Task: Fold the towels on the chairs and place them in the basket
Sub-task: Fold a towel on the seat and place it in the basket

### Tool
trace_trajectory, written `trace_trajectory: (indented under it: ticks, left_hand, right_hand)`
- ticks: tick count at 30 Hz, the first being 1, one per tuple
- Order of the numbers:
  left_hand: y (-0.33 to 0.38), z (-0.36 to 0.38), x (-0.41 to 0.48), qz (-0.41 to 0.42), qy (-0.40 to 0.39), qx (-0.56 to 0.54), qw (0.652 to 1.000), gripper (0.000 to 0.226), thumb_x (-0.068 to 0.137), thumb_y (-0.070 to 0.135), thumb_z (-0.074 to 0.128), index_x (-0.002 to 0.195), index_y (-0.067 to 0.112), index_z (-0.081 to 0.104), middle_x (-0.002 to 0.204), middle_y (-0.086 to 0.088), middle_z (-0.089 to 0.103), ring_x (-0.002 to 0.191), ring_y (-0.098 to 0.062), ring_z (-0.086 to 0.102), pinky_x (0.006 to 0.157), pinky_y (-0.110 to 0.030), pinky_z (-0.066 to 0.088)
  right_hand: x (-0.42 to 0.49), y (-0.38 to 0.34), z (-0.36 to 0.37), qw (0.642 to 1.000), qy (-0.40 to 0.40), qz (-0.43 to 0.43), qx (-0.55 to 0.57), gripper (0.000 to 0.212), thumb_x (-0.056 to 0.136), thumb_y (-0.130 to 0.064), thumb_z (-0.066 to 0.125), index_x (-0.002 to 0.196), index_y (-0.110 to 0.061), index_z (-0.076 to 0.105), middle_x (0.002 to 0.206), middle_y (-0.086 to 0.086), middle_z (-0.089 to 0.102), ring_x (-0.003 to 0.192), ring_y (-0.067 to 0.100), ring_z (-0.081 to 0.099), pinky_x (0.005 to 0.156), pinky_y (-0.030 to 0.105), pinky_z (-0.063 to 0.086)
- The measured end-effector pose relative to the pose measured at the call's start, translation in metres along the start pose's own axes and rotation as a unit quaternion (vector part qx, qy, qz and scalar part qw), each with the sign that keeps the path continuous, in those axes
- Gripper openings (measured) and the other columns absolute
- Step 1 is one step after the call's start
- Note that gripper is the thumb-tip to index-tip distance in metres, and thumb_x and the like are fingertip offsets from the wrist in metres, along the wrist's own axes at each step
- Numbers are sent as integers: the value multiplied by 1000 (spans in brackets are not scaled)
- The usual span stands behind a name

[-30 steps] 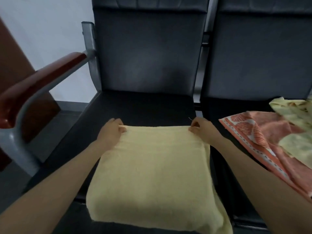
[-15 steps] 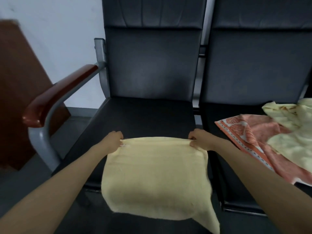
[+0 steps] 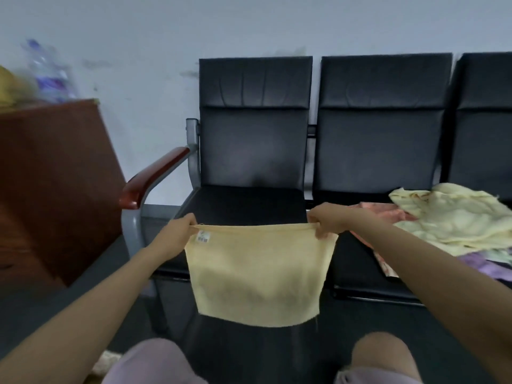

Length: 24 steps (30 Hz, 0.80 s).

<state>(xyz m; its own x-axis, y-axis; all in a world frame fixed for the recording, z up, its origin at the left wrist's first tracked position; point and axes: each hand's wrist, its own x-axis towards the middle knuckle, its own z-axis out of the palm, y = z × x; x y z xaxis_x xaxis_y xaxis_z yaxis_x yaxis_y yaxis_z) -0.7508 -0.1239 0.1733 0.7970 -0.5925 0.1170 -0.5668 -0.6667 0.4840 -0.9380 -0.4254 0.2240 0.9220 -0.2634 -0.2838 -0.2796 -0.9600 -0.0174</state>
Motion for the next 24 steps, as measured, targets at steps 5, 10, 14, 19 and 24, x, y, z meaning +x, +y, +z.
trace_trajectory:
  ticks: [5, 10, 14, 19, 24]
  left_hand:
    - [18, -46, -29, 1, 63, -27, 998, 17, 90, 23, 61, 77, 16, 55, 77, -3, 61, 73, -20, 56, 60, -28, 38]
    - [56, -97, -38, 30, 141, -92, 985, 12, 91, 17, 61, 83, 9, 58, 77, -4, 62, 71, -20, 60, 69, -33, 50]
    - [68, -118, -35, 41, 164, -99, 981, 17, 92, 14, 59, 75, 16, 55, 98, -5, 62, 79, -23, 62, 80, -41, 53]
    - [72, -116, -24, 28, 110, 18, 993, 5, 93, 14, 54, 88, 17, 55, 100, -9, 57, 61, -18, 54, 49, -27, 43]
    - [75, -103, 27, -31, 144, -88, 985, 26, 91, 9, 47, 116, 11, 57, 102, -13, 63, 74, -30, 62, 60, -39, 56]
  right_hand:
    - [-65, -17, -38, 999, 23, 10, -39, 14, 86, -16, 65, 87, -13, 51, 96, 9, 60, 66, 16, 53, 51, 22, 39]
    - [-104, -27, -83, 983, 151, 43, -100, 23, 95, -21, 52, 112, -6, 54, 104, 8, 57, 81, 21, 53, 68, 29, 41]
    - [-108, -18, -102, 972, 207, 61, -92, 19, 101, -24, 39, 106, -11, 52, 103, 9, 56, 91, 28, 56, 70, 33, 39]
    - [-91, -6, -95, 967, 240, 81, -30, 13, 96, -23, 47, 98, -12, 53, 91, 6, 59, 78, 26, 60, 63, 32, 43]
    - [-39, 5, -89, 943, 278, 117, 143, 5, 91, -13, 54, 91, -9, 52, 91, 12, 63, 75, 28, 64, 62, 35, 50]
